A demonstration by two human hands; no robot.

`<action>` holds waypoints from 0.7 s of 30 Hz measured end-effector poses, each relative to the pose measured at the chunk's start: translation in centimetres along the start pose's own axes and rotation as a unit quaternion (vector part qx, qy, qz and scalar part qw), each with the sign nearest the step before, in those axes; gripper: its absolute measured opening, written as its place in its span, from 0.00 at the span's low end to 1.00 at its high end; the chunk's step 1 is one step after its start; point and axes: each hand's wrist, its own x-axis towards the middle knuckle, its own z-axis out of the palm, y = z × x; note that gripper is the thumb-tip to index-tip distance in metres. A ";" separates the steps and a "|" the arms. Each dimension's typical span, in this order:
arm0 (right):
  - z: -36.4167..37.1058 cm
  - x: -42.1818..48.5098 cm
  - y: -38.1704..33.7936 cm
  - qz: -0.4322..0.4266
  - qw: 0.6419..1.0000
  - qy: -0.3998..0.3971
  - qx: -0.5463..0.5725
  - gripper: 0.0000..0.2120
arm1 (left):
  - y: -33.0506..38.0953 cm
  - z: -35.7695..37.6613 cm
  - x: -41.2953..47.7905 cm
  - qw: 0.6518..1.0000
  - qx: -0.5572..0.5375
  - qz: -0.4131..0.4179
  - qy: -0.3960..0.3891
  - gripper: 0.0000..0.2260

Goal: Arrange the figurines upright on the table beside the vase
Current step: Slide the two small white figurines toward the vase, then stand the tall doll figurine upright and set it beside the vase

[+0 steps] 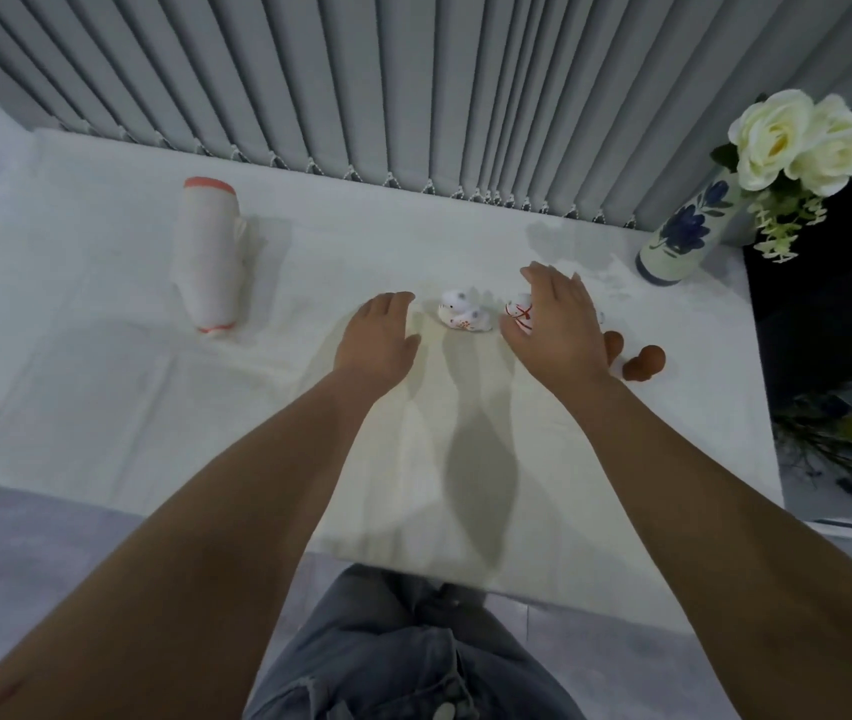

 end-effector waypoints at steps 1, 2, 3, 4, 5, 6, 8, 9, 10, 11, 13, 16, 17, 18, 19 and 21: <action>0.2 0.1 -0.8 -0.005 1.000 -0.004 0.009 0.25 | -0.6 -0.3 -0.5 1.000 0.006 -0.001 0.008 0.24; 0.5 0.1 -1.7 -0.012 1.000 -0.008 0.016 0.25 | -1.4 -0.6 -0.9 1.000 0.012 -0.003 0.016 0.24; 0.9 0.1 -2.8 -0.018 1.000 -0.015 0.019 0.25 | -2.2 -1.0 -1.3 1.000 0.018 -0.008 0.024 0.24; 1.4 0.1 -3.9 -0.023 0.999 -0.021 0.019 0.25 | -3.1 -1.4 -1.7 0.999 0.026 -0.014 0.032 0.23; 2.0 0.2 -5.0 -0.029 0.999 -0.029 0.016 0.25 | -4.1 -1.9 -2.0 0.998 0.035 -0.019 0.038 0.23; 2.6 0.4 -6.2 -0.035 0.999 -0.039 0.011 0.25 | -5.3 -2.5 -2.3 0.998 0.043 -0.023 0.042 0.23; 4.0 0.9 -8.6 -0.045 0.997 -0.065 -0.004 0.26 | -7.8 -3.7 -2.7 0.997 0.054 -0.029 0.050 0.23; 4.7 1.2 -9.8 -0.047 0.996 -0.076 -0.009 0.26 | -9.1 -4.5 -2.9 0.996 0.055 -0.032 0.057 0.23; 5.4 1.6 -11.1 -0.046 0.995 -0.085 -0.011 0.27 | -10.5 -5.3 -3.0 0.996 0.055 -0.037 0.064 0.22; 6.0 2.1 -12.6 -0.044 0.995 -0.093 -0.009 0.27 | -11.9 -6.1 -3.2 0.995 0.056 -0.042 0.071 0.22; 7.5 3.2 -15.7 -0.043 0.993 -0.108 0.000 0.28 | -15.0 -7.9 -3.2 0.993 0.066 -0.048 0.090 0.22; 10.0 4.8 -20.5 -0.026 0.991 -0.131 0.028 0.29 | -19.5 -10.3 -2.8 0.988 0.092 -0.052 0.113 0.21; 10.9 5.2 -21.9 -0.019 0.990 -0.136 0.037 0.29 | -20.8 -10.9 -2.7 0.987 0.099 -0.056 0.118 0.22; 11.7 5.6 -23.3 -0.014 0.989 -0.141 0.042 0.30 | -22.0 -11.5 -2.6 0.985 0.105 -0.061 0.119 0.22; 12.6 5.9 -24.6 -0.009 0.988 -0.146 0.045 0.31 | -23.2 -12.0 -2.5 0.985 0.109 -0.065 0.116 0.23; 14.0 6.5 -27.0 0.010 0.986 -0.155 0.051 0.35 | -25.1 -12.8 -2.1 0.986 0.119 -0.065 0.099 0.25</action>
